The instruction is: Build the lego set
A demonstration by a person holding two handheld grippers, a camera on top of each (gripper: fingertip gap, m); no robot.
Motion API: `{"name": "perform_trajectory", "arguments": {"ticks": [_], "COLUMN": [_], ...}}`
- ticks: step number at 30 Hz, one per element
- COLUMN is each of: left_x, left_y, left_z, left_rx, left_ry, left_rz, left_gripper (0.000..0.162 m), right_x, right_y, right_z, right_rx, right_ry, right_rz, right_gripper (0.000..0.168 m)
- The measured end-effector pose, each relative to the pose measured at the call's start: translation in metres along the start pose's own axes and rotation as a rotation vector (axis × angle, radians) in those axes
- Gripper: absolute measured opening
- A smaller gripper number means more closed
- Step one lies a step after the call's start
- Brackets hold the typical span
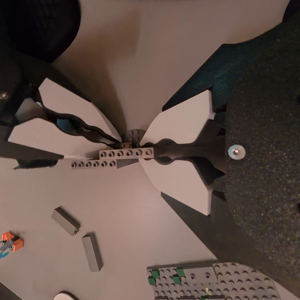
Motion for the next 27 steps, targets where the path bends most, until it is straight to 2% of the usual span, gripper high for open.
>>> {"name": "perform_trajectory", "arguments": {"ticks": [8,12,16,20,23,27], "left_x": [0.000,0.001,0.004,0.003,0.003,0.003], "left_y": [0.001,0.001,-0.004,-0.004,-0.005,-0.006], "left_z": [-0.001,0.000,-0.001,0.000,0.000,-0.001], "left_rx": [-0.006,-0.013,-0.013,-0.024,-0.039,-0.043], "left_ry": [0.001,0.009,0.027,0.015,0.007,0.001], "left_rz": [0.041,0.032,-0.020,-0.023,-0.031,-0.052], "left_gripper": [0.006,0.006,0.007,0.007,0.007,0.007], "right_x": [-0.006,-0.011,-0.008,-0.010,-0.014,-0.014], "right_y": [0.028,0.038,0.031,0.017,0.009,0.008], "right_z": [-0.001,0.000,0.004,0.013,0.017,0.011], "right_rx": [-0.270,-0.272,-0.204,-0.072,-0.004,0.036], "right_ry": [-0.028,-0.057,-0.104,-0.100,-0.105,-0.059], "right_rz": [0.309,0.431,0.260,-0.009,-0.157,-0.156], "right_gripper": [0.007,0.000,0.000,0.000,0.009,0.014]}}
Point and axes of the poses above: each gripper's, where its closed fingertips meet, z back along the fingers, x out of its top, y = z × x across the jaws, the point moved 10 cm from there along z, back along the fingers, and after that the axes turned 14 degrees about -z, right-handed, at the moved point
